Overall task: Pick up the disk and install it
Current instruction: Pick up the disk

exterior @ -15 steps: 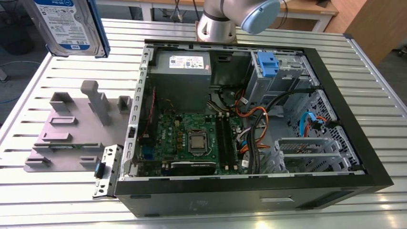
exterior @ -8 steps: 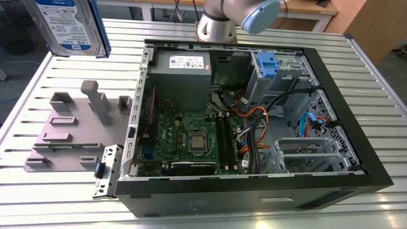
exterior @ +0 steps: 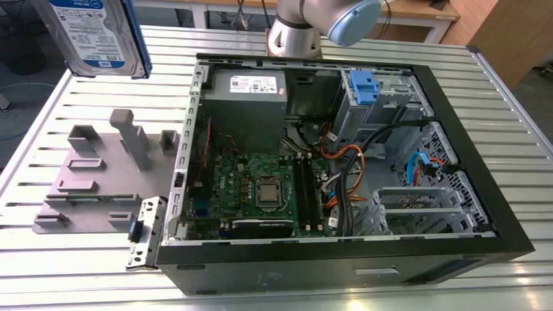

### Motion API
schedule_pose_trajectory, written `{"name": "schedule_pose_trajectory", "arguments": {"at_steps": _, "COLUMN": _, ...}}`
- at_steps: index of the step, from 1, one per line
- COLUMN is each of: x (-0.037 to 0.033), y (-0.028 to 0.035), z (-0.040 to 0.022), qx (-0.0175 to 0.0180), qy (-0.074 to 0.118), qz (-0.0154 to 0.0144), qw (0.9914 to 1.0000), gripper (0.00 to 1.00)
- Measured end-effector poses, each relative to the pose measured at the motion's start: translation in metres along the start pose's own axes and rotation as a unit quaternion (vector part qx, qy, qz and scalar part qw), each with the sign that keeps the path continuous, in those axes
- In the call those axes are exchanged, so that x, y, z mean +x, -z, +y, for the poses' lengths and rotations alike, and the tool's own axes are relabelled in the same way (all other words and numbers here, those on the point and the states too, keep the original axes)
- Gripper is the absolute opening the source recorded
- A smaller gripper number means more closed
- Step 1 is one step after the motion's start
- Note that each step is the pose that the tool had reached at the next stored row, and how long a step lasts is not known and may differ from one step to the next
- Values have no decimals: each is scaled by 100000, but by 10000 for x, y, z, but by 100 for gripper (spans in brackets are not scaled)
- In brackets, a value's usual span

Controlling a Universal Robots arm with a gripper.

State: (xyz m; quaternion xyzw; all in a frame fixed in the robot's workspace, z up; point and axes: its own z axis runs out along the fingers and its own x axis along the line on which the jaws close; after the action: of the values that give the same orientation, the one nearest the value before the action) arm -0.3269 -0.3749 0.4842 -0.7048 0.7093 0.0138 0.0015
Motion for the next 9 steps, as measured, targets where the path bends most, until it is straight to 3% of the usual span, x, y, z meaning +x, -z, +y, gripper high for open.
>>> {"name": "schedule_pose_trajectory", "arguments": {"at_steps": 9, "x": 0, "y": 1, "z": -17, "qx": -4, "qy": -3, "qz": 0, "qw": 100000, "gripper": 35}}
